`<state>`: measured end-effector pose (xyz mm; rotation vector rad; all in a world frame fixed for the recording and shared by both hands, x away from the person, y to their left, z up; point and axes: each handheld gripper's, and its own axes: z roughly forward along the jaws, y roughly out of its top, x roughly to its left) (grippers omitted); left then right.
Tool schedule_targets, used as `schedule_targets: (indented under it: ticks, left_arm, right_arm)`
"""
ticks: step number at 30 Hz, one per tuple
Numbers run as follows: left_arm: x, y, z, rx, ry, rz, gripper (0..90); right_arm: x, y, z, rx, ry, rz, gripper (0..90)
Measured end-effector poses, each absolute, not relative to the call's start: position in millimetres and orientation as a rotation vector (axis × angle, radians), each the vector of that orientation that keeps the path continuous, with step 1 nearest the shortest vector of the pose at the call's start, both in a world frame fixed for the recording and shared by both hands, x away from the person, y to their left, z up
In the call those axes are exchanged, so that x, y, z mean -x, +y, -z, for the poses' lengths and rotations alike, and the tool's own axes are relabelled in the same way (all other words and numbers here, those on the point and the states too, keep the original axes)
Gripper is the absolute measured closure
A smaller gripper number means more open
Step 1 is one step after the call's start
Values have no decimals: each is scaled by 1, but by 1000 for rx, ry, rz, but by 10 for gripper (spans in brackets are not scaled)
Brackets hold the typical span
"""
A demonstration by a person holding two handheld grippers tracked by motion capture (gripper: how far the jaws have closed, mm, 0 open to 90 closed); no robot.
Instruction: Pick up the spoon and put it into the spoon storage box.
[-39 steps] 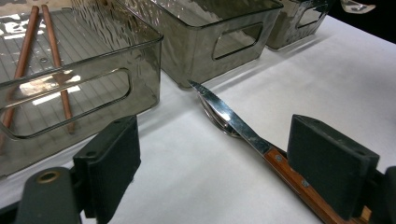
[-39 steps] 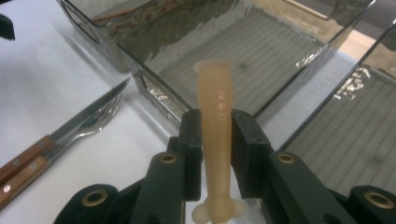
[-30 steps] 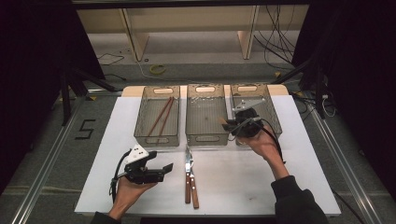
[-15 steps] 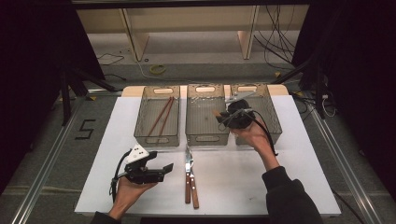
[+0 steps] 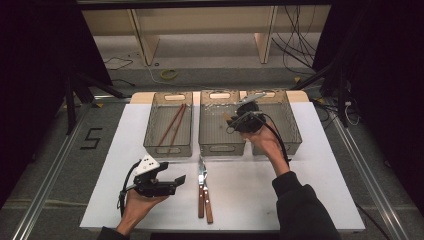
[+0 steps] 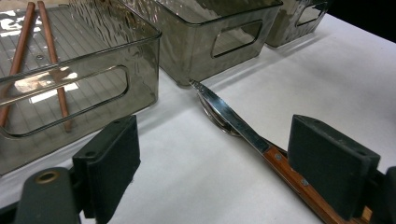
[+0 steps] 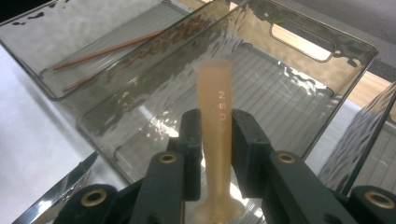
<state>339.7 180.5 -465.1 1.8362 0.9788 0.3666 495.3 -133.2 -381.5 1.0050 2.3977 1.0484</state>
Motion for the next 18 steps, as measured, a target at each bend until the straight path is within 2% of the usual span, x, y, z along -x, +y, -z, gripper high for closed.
schedule_targets:
  ticks: [18]
  left_arm:
    - [-339,178,465,-1832,972,-361,163]
  right_arm:
    - [-520,-113,389,-1063,2383,-1041,753]
